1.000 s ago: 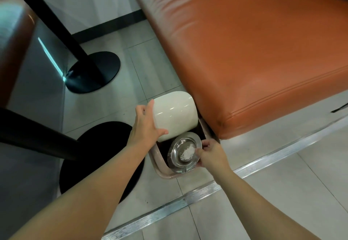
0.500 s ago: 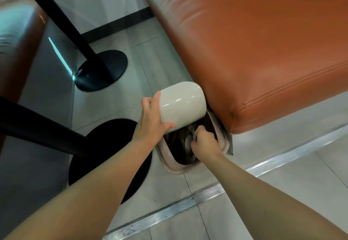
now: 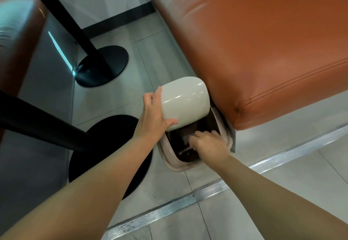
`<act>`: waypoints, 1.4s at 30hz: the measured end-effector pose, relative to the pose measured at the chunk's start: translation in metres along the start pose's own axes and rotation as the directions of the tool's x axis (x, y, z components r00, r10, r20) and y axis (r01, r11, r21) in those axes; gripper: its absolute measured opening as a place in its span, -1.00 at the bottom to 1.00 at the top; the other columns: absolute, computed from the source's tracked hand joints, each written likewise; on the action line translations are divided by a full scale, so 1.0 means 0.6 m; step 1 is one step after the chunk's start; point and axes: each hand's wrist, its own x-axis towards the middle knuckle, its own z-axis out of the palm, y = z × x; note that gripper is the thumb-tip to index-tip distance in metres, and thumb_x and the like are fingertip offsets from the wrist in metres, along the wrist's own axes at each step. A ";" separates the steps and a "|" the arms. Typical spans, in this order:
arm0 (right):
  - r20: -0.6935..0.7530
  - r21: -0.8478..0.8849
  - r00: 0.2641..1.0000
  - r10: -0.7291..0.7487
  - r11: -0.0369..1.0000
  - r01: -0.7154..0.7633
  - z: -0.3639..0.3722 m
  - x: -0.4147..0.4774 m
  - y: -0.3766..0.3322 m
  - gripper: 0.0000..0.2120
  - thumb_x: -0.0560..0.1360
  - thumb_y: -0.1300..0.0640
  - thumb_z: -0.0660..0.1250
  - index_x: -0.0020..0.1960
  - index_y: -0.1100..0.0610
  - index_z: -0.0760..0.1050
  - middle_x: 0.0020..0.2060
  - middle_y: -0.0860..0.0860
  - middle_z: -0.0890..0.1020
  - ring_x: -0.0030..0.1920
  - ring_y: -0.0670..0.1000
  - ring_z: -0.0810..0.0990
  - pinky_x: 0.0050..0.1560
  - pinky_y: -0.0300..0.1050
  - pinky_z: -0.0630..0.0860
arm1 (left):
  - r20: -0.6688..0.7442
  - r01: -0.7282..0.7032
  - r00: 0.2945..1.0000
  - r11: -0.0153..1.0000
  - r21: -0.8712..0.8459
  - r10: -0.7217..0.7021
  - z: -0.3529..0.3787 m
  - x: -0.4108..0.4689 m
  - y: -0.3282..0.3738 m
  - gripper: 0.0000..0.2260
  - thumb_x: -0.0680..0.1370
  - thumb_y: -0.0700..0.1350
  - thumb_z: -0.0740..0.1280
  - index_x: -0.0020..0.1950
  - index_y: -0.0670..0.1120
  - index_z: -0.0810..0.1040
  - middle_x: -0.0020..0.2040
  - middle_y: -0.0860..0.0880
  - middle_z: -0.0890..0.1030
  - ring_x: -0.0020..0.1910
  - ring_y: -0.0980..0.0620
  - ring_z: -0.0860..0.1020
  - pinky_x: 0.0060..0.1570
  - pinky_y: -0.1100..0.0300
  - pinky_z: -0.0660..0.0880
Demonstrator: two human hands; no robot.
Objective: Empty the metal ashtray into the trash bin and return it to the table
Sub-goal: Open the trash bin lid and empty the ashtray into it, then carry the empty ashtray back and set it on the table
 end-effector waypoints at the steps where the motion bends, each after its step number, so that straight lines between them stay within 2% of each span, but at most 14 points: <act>1: -0.020 0.007 1.000 -0.002 1.000 0.002 -0.003 0.002 0.000 -0.78 0.45 0.24 0.14 0.03 0.13 0.48 0.00 0.12 0.57 0.03 0.18 0.52 -0.02 0.00 0.28 | 0.002 0.003 1.000 1.000 0.002 -0.003 -0.001 0.001 0.000 -0.09 0.21 -0.09 0.55 0.42 -0.03 0.09 0.18 -0.08 0.24 0.14 -0.06 0.39 0.14 0.02 0.40; 3: 0.032 -0.018 0.998 -0.060 0.998 0.061 -0.005 0.004 -0.003 -0.78 0.45 0.24 0.15 0.02 0.14 0.49 0.00 0.12 0.59 0.03 0.17 0.53 0.01 0.02 0.29 | 0.006 0.012 1.000 1.000 0.000 -0.012 -0.001 0.001 0.000 -0.09 0.22 -0.09 0.55 0.41 -0.02 0.08 0.18 -0.07 0.24 0.13 -0.06 0.39 0.13 0.03 0.40; 10: 0.082 0.048 0.997 -0.011 0.999 0.007 -0.021 -0.008 0.003 -0.78 0.43 0.27 0.16 0.01 0.13 0.50 0.01 0.09 0.59 0.03 0.17 0.55 0.06 0.00 0.30 | 0.020 0.037 0.999 0.999 0.018 -0.037 -0.002 -0.001 0.006 -0.10 0.22 -0.09 0.54 0.41 0.01 0.08 0.20 -0.08 0.24 0.15 -0.08 0.40 0.13 0.01 0.40; 15: -0.130 0.274 0.976 0.174 0.952 -0.133 -0.056 -0.023 -0.007 -0.84 0.48 0.26 0.14 -0.01 0.09 0.42 -0.01 0.05 0.52 0.00 0.10 0.47 -0.17 -0.08 0.24 | 0.073 0.110 0.991 0.993 0.052 -0.113 -0.005 0.002 0.017 -0.10 0.27 -0.09 0.52 0.44 0.00 0.04 0.32 -0.13 0.22 0.27 -0.14 0.35 0.18 -0.01 0.37; 17: -0.143 0.425 0.958 0.248 0.890 -0.167 -0.074 -0.031 -0.016 -0.89 0.51 0.22 0.13 -0.03 0.08 0.40 0.01 0.04 0.52 0.02 0.09 0.46 -0.16 -0.01 0.36 | 0.092 0.150 0.983 0.982 0.117 -0.161 -0.008 0.001 0.024 -0.16 0.33 -0.05 0.47 0.45 0.00 0.03 0.40 -0.14 0.17 0.35 -0.15 0.25 0.26 -0.03 0.32; 19: -0.109 0.576 0.931 0.348 0.785 -0.226 -0.096 -0.038 -0.021 -0.92 0.53 0.16 0.13 -0.03 0.09 0.38 0.00 0.06 0.57 0.02 0.12 0.50 -0.04 0.09 0.48 | 0.060 0.187 0.979 0.975 0.121 -0.196 -0.014 -0.006 0.033 -0.28 0.40 0.00 0.40 0.45 -0.03 0.10 0.43 -0.14 0.17 0.39 -0.15 0.19 0.32 -0.02 0.26; 21: -0.068 0.705 0.892 0.447 0.655 -0.274 -0.118 -0.046 -0.026 -0.93 0.53 0.13 0.13 -0.02 0.10 0.36 -0.04 0.11 0.61 0.00 0.15 0.55 0.03 0.18 0.49 | -0.002 0.227 0.974 0.974 -0.013 -0.228 -0.018 -0.022 0.046 -0.48 0.47 -0.01 0.30 0.39 -0.09 0.26 0.39 -0.15 0.27 0.35 -0.13 0.27 0.31 0.03 0.27; 24: -0.019 0.851 0.828 0.560 0.444 -0.280 -0.149 -0.063 -0.034 -0.98 0.53 0.14 0.17 -0.08 0.06 0.32 -0.23 -0.02 0.56 -0.06 0.11 0.56 0.08 0.14 0.48 | -0.030 0.323 0.937 0.894 -0.310 -0.349 -0.029 -0.057 0.069 -0.70 0.54 -0.04 0.19 0.17 -0.17 0.52 0.17 -0.19 0.53 0.05 -0.03 0.48 0.07 0.16 0.38; 28: 0.132 0.977 0.749 0.650 0.044 -0.210 -0.215 -0.105 -0.041 -0.92 0.50 0.17 0.20 -0.15 0.03 0.33 -0.23 0.00 0.51 -0.19 0.02 0.50 -0.11 0.07 0.50 | -0.005 0.391 0.890 0.771 -0.503 -0.455 -0.066 -0.107 0.125 -0.78 0.54 -0.10 0.17 0.01 -0.15 0.57 -0.15 -0.11 0.62 -0.16 -0.09 0.55 -0.04 -0.02 0.55; 30: 0.167 0.984 0.727 0.666 -0.061 -0.170 -0.270 -0.131 -0.046 -0.88 0.50 0.17 0.20 -0.18 -0.01 0.33 -0.26 0.01 0.51 -0.30 -0.03 0.47 -0.31 -0.09 0.47 | -0.031 0.359 0.888 0.735 -0.576 -0.458 -0.104 -0.124 0.175 -0.77 0.54 -0.10 0.16 0.05 -0.13 0.57 -0.19 -0.04 0.60 -0.20 -0.02 0.53 -0.09 0.05 0.51; 34: 0.065 0.997 0.687 0.724 -0.020 -0.074 -0.407 -0.181 -0.056 -0.86 0.51 0.16 0.20 -0.20 -0.03 0.35 -0.18 0.06 0.51 -0.27 0.00 0.48 -0.31 -0.09 0.48 | -0.083 0.269 0.887 0.656 -0.705 -0.454 -0.193 -0.132 0.301 -0.74 0.55 -0.08 0.13 0.14 -0.04 0.54 -0.02 0.02 0.61 -0.07 0.07 0.52 -0.08 0.26 0.47; 38: -0.108 0.993 0.683 0.722 0.108 0.042 -0.592 -0.243 -0.098 -0.87 0.50 0.13 0.22 -0.19 -0.07 0.37 -0.20 0.02 0.52 -0.32 -0.06 0.47 -0.40 -0.19 0.40 | -0.142 0.132 0.916 0.614 -0.778 -0.376 -0.351 -0.141 0.421 -0.75 0.54 -0.10 0.15 0.15 -0.04 0.54 -0.09 0.12 0.57 -0.15 0.27 0.51 -0.29 0.61 0.39; 40: -0.138 0.990 0.704 0.697 0.108 0.086 -0.673 -0.274 -0.127 -0.88 0.50 0.12 0.22 -0.16 -0.08 0.38 -0.18 0.02 0.55 -0.30 -0.07 0.49 -0.40 -0.20 0.44 | -0.168 0.077 0.934 0.635 -0.769 -0.317 -0.437 -0.154 0.464 -0.75 0.54 -0.09 0.16 0.15 -0.03 0.54 -0.07 0.11 0.57 -0.11 0.23 0.52 -0.19 0.55 0.41; 42: -0.169 0.986 0.731 0.661 0.100 0.137 -0.740 -0.304 -0.163 -0.91 0.50 0.13 0.23 -0.13 -0.06 0.40 -0.18 0.01 0.57 -0.32 -0.10 0.52 -0.45 -0.25 0.49 | -0.196 0.020 0.948 0.661 -0.750 -0.251 -0.520 -0.176 0.494 -0.76 0.54 -0.04 0.17 0.15 -0.01 0.54 -0.04 0.10 0.57 -0.04 0.15 0.54 -0.02 0.36 0.47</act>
